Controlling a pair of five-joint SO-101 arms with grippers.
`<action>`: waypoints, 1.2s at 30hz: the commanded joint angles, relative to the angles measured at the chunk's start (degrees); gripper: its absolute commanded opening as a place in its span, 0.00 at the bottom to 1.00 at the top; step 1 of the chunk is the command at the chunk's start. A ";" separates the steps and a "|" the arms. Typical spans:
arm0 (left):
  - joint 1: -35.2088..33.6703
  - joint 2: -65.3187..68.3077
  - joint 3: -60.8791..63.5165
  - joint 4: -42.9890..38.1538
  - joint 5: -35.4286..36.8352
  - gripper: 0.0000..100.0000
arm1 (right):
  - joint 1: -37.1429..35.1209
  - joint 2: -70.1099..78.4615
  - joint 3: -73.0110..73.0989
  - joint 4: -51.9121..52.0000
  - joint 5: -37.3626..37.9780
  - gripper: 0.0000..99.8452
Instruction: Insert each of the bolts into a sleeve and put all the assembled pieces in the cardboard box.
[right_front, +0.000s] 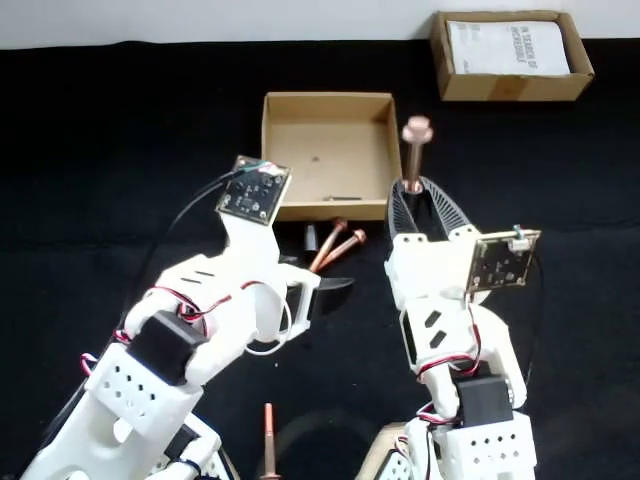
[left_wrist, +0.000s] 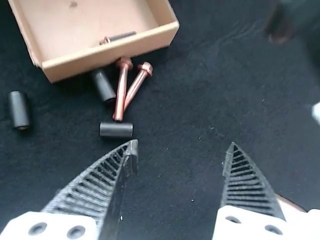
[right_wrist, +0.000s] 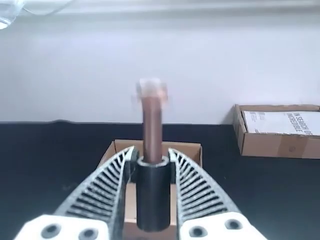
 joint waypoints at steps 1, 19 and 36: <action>-0.48 -1.01 1.54 -3.16 0.00 0.28 | 0.84 -0.92 -6.99 -1.10 1.67 0.01; -13.05 -1.01 -0.84 -5.71 -0.26 0.28 | 5.93 12.09 -12.09 -3.38 7.91 0.01; -36.62 -8.22 4.88 -5.89 -0.26 0.28 | 0.57 73.89 -58.51 -3.65 36.04 0.01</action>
